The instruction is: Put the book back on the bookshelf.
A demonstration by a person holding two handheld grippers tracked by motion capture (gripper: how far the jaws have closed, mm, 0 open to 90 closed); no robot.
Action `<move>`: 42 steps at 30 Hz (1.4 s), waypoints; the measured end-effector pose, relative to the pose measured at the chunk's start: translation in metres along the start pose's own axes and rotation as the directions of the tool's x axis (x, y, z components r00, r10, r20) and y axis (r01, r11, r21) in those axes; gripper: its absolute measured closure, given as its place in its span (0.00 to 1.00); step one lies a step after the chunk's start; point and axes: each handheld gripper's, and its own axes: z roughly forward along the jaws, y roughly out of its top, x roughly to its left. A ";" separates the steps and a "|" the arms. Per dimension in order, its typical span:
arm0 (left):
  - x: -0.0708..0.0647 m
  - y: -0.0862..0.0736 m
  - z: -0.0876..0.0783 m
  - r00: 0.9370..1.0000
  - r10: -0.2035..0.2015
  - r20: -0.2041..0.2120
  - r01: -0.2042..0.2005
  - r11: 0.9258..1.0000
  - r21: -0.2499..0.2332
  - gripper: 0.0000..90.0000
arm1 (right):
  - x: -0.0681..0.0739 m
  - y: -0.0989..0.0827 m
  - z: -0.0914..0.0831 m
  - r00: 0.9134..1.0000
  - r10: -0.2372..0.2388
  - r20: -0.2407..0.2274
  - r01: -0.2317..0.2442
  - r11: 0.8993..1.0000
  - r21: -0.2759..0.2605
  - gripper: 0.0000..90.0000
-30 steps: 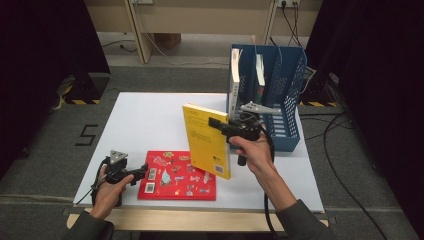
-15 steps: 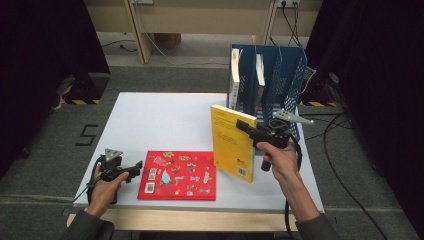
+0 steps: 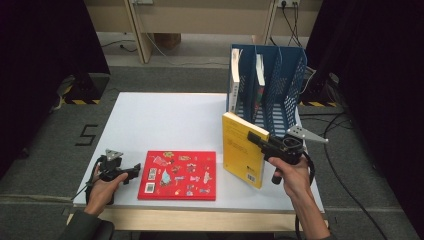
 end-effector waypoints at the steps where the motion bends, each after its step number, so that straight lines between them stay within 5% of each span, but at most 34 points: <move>1: -0.001 0.000 0.000 1.000 0.000 -0.001 0.000 1.000 -0.002 0.17 | 0.001 -0.002 -0.002 1.000 0.005 0.003 -0.005 1.000 -0.003 0.78; 6: -0.003 -0.001 0.001 1.000 0.008 0.002 -0.008 1.000 0.006 0.17 | 0.001 -0.012 -0.013 0.999 -0.022 0.025 0.022 1.000 0.011 0.78; 12: -0.004 -0.001 0.001 1.000 0.012 0.006 -0.012 1.000 0.007 0.17 | -0.007 -0.026 -0.024 1.000 0.018 0.022 -0.018 1.000 0.008 0.76; 29: -0.005 -0.002 0.001 1.000 0.017 0.016 -0.017 1.000 0.008 0.16 | -0.010 -0.039 -0.019 0.997 0.076 0.035 -0.076 0.997 0.014 0.76; 33: -0.005 -0.001 0.001 1.000 0.018 0.019 -0.018 1.000 0.009 0.17 | -0.017 -0.035 -0.020 0.987 0.160 0.032 -0.159 0.987 -0.014 0.80; 39: -0.005 -0.001 0.001 1.000 0.015 0.019 -0.016 1.000 0.009 0.16 | -0.030 -0.034 -0.024 0.953 0.303 -0.011 -0.303 0.952 -0.045 0.82; 42: -0.004 -0.001 0.001 1.000 0.013 0.019 -0.013 1.000 0.007 0.16 | -0.028 -0.026 -0.030 0.958 0.285 -0.007 -0.285 0.956 -0.065 0.82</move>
